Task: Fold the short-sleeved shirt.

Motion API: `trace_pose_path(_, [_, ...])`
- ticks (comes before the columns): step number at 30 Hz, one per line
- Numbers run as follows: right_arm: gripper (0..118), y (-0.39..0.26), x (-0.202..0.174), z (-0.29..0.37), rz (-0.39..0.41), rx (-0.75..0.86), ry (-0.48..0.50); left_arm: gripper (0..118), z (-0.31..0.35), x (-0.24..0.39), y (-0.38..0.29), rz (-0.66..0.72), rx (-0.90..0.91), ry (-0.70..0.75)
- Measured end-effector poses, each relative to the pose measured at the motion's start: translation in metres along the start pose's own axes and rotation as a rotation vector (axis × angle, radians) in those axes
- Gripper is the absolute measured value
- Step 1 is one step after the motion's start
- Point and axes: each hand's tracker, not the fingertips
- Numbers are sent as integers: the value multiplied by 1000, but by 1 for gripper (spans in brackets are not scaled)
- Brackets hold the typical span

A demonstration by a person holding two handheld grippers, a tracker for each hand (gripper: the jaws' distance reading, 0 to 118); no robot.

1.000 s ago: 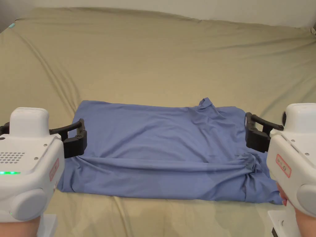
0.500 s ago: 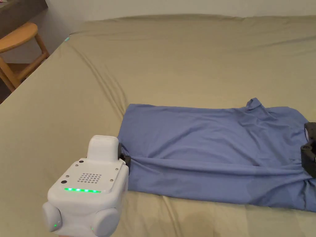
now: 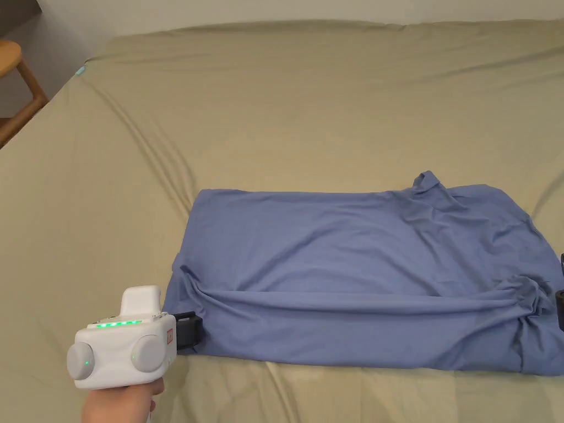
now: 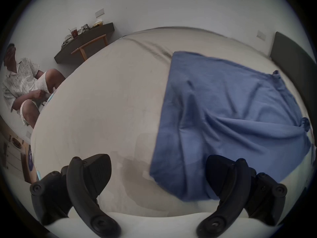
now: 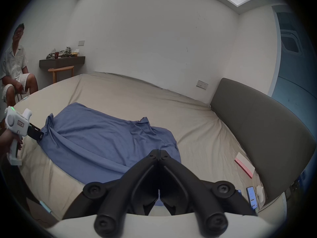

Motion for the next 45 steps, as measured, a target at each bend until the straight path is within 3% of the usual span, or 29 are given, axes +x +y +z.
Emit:
trace_pose_path(4, [0, -1, 5, -2, 9, -16, -18, 111, -1, -2, 4, 55, -32, -39])
trace_pose_path(6, [0, -2, 9, -6, -1, -37, -20, 103, 6, -1, 2, 28, -23, -68])
trace_pose_path(9, [0, -7, 14, -16, -30, -81, -19, 61, 26, 13, 0, -49, 9, -115])
trace_pose_path(11, [0, -14, 19, -27, -61, -128, -16, 11, 37, 36, -1, -177, 30, -94])
trace_pose_path(13, [0, -26, 26, -43, -88, -203, -13, 6, 46, 48, -6, -285, 87, -40])
trace_pose_path(15, [0, -42, 34, -63, -130, -282, -15, 6, 62, 41, -4, -233, 138, -38])
trace_pose_path(16, [20, -50, 38, -72, -146, -312, -29, 6, 73, 39, -3, -187, 161, -44])
trace_pose_path(18, [99, -72, 41, -96, -130, -450, -38, 6, 91, 29, 1, -125, 186, -76])
trace_pose_path(19, [117, -83, 42, -108, -117, -502, -17, 6, 97, 26, 2, -117, 197, -86])
trace_pose_path(21, [109, -107, 46, -118, -143, -544, -2, 6, 107, 20, 4, -115, 218, -83])
trace_pose_path(27, [115, -140, 63, -170, -273, -704, -40, 6, 97, 18, -3, -114, 207, -83])
trace_pose_path(29, [107, -139, 63, -178, -268, -695, -6, 6, 86, 16, -5, -108, 197, -79])
trace_pose_path(31, [90, -135, 62, -179, -204, -664, 53, 6, 81, 17, -7, -122, 185, -70])
trace_pose_path(33, [86, -117, 50, -164, -229, -656, 103, 6, 74, 20, -8, -146, 174, -54])
trace_pose_path(35, [34, -104, 36, -157, -282, -649, 178, 6, 73, 22, -9, -163, 173, -45])
trace_pose_path(36, [12, -100, 26, -155, -264, -650, 151, 6, 80, 27, -9, -172, 171, -43])
trace_pose_path(37, [12, -108, 35, -167, -187, -666, 96, 6, 81, 28, -8, -181, 172, -40])
trace_pose_path(38, [12, -108, 37, -167, -136, -653, 121, 6, 83, 27, -8, -185, 173, -43])
trace_pose_path(41, [12, -96, 37, -140, -208, -645, 119, 6, 93, 20, -5, -185, 174, -51])
trace_pose_path(45, [12, -77, 49, -97, -210, -610, 128, 6, 100, 5, -5, -201, 187, -67])
